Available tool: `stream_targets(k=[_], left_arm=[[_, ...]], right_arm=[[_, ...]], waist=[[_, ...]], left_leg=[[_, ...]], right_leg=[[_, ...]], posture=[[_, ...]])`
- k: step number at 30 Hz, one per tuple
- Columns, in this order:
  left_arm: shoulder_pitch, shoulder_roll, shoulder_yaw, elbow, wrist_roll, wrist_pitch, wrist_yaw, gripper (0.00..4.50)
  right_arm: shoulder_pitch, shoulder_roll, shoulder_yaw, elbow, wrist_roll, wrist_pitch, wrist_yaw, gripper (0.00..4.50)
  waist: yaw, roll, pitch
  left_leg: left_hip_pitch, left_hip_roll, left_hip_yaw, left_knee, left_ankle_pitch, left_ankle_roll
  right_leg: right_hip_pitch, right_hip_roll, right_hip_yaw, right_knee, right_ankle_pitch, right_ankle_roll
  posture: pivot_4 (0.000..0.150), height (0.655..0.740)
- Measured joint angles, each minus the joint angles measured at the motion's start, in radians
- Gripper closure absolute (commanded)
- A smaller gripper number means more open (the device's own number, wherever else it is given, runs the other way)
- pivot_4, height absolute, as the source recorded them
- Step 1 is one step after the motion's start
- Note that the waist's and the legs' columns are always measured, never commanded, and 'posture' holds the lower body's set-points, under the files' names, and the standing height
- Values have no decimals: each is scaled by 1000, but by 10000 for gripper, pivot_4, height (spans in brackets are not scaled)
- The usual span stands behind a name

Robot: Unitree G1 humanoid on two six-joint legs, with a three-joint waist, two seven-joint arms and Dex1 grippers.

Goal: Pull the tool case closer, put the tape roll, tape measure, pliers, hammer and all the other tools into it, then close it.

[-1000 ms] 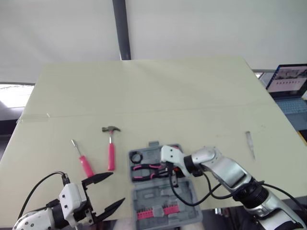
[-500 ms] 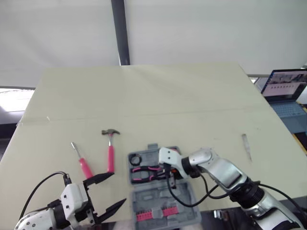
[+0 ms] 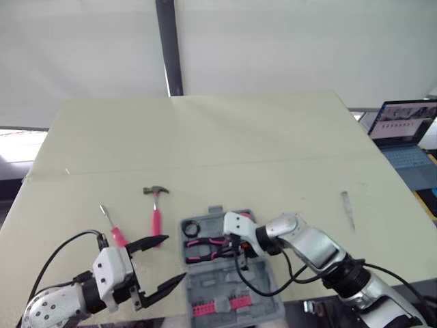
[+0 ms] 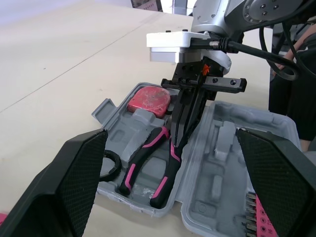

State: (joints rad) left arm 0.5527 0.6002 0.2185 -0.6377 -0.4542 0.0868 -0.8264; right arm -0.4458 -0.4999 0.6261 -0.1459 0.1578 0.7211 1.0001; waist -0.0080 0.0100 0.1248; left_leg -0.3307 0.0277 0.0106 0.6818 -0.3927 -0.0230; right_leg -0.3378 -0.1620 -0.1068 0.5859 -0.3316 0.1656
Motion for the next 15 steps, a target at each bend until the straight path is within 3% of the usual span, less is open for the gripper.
stream_targets(k=[13,15], left_arm=[[-106,-1,-45,-2,-9,99,46,0],[-100,-3,-52,-2,-10,111,50,0]], right_arm=[[122,14,-132,-68,48,8,-52,44495],[145,-7,-161,-116,72,44,-57,44495]], waist=[[7,2,5],[9,10,15]], left_leg=[[-4,0,0,1,0,0],[-5,0,0,1,0,0]], right_leg=[[-2,0,0,-1,0,0],[-4,0,0,-1,0,0]], posture=[[1500,7360],[1500,7360]])
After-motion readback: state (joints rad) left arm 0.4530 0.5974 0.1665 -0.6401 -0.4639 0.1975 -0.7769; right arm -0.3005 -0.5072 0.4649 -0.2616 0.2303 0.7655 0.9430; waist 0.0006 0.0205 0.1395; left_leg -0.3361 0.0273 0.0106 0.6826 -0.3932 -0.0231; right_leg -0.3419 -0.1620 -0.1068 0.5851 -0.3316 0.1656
